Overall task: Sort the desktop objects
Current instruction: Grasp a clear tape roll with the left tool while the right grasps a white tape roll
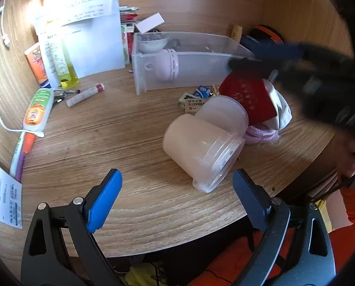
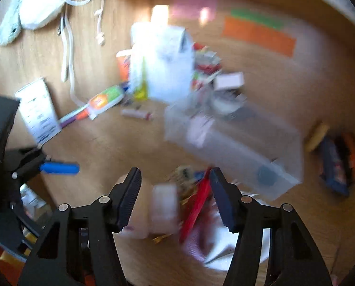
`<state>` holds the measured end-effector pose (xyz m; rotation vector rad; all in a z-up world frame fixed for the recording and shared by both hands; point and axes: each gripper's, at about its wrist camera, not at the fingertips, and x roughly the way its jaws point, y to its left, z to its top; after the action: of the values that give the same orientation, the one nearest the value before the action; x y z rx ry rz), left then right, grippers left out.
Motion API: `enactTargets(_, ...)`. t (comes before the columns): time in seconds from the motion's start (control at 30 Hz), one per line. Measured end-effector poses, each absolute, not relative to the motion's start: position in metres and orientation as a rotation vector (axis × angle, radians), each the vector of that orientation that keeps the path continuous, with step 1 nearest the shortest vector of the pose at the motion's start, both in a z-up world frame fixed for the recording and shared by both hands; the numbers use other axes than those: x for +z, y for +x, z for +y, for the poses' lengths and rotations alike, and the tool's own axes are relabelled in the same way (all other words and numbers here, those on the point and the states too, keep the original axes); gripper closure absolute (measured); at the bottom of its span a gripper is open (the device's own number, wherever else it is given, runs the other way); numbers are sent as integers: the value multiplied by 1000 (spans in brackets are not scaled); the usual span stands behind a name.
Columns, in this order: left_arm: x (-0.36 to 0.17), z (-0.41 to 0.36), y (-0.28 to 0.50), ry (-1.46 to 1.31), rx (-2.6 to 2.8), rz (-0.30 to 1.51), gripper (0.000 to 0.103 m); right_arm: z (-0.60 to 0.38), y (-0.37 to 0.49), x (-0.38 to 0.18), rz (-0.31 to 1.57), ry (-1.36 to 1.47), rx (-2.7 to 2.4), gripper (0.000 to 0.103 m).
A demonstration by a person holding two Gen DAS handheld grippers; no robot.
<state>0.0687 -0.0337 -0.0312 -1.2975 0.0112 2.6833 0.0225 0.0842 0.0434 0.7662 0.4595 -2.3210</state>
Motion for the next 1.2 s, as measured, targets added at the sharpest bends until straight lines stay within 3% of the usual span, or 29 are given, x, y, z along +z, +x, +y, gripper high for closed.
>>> enactTargets(0.2, -36, -32, 54, -1298, 2635, -14, 8, 88, 33, 64, 428, 716, -2253, 45)
enactTargets(0.4, -47, -30, 43, -1338, 2605, -22, 8, 71, 10, 15, 457, 944, -2165, 46)
enactTargets(0.63, -53, -32, 41, -1352, 2584, -32, 8, 87, -17, -7, 442, 1041, -2130, 58)
enactTargets(0.77, -52, -26, 35, -1340, 2567, -25, 8, 83, -18, -15, 486, 1041, -2092, 74)
enactTargets(1.0, -43, -16, 23, -1280, 2561, -33, 9, 87, -21, -8, 420, 1051, -2072, 76)
enactTargets(1.1, -38, -18, 23, -1246, 2554, -66, 29, 97, -21, 7, 381, 1013, -2109, 76)
enactTargets(1.2, -36, -21, 23, -1246, 2599, -57, 31, 109, -22, 21, 332, 1007, -2136, 76)
